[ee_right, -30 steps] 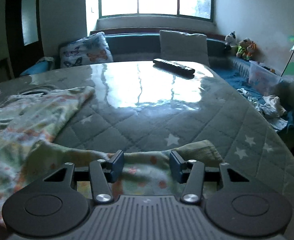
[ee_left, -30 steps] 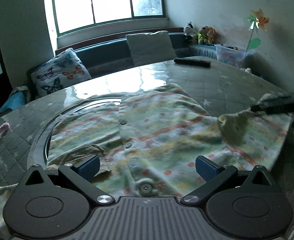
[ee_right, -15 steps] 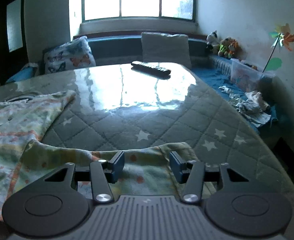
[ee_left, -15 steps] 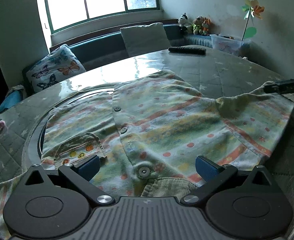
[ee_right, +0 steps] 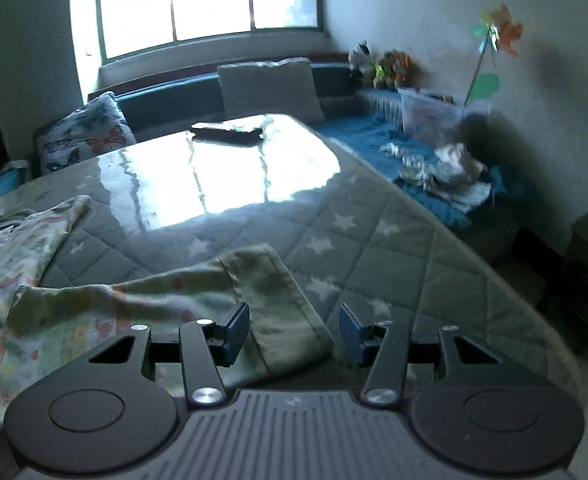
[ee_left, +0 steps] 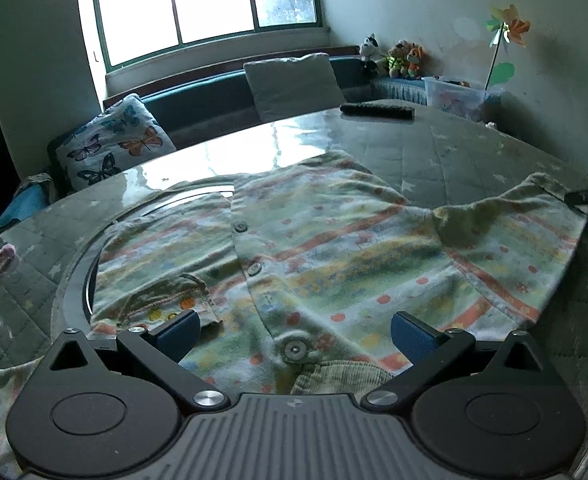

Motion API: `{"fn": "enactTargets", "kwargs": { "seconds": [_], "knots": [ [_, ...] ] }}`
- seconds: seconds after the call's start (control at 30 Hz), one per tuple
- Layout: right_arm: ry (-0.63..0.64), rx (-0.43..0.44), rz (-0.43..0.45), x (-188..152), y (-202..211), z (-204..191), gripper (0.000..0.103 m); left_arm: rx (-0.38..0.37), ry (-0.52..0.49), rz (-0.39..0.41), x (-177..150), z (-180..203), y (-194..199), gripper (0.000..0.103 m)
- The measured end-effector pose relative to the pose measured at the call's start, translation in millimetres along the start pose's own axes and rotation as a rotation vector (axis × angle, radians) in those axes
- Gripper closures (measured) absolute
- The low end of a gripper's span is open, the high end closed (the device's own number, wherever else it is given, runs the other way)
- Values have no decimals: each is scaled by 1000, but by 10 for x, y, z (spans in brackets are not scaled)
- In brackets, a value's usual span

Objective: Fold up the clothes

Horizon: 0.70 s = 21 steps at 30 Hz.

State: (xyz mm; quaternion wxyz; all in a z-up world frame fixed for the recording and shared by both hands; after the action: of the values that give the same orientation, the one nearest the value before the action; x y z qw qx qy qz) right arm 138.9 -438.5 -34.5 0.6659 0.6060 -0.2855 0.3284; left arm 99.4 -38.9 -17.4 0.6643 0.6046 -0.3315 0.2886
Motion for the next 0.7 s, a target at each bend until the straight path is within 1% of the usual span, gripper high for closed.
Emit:
{"fn": "enactTargets", "kwargs": {
  "seconds": [0.13, 0.23, 0.27, 0.3, 0.33, 0.37, 0.4, 0.53, 0.6, 0.7],
  "knots": [
    [-5, -3, 5, -30, 6, -27, 52, 13, 8, 15, 45, -44, 35, 0],
    [-5, -13, 4, -30, 14, -70, 56, 26, 16, 18, 52, -86, 42, 0],
    [-6, -15, 5, -32, 19, -76, 62, 31, 18, 18, 50, -100, 44, 0],
    [-12, -13, 6, -31, 25, -72, 72, 35, 19, 18, 45, -113, 47, 0],
    [-21, -6, 7, -29, 30, -67, 78, 39, 20, 18, 42, -128, 51, 0],
    [-36, 12, 8, -22, 36, -60, 88, 44, 21, 18, 38, -144, 54, 0],
    [-50, 25, 10, -14, 44, -56, 93, 49, 22, 18, 32, -160, 57, 0],
    [-75, 62, 45, 82, 148, -95, 94, 63, 22, 14, -6, -217, 71, 0],
    [-89, 109, 76, 173, 252, -150, 95, 67, 24, 14, -32, -249, 88, 0],
    [-78, 185, 137, 379, 451, -320, 95, 71, 35, 16, -69, -307, 121, 0]
  ]
}}
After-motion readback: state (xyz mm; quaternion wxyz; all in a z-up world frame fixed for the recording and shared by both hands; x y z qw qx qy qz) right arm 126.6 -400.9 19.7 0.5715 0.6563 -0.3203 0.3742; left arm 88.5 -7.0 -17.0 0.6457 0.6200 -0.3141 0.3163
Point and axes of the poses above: each gripper's, at about its wrist camera, not at the fingertips, and y roughly against the way its jaws point, z to its right, x to its top, the point moved 4 cm from there along -y, roughly the way its jaws point, and after that the axes turned 13 degrees about y, right-handed, at the moved point
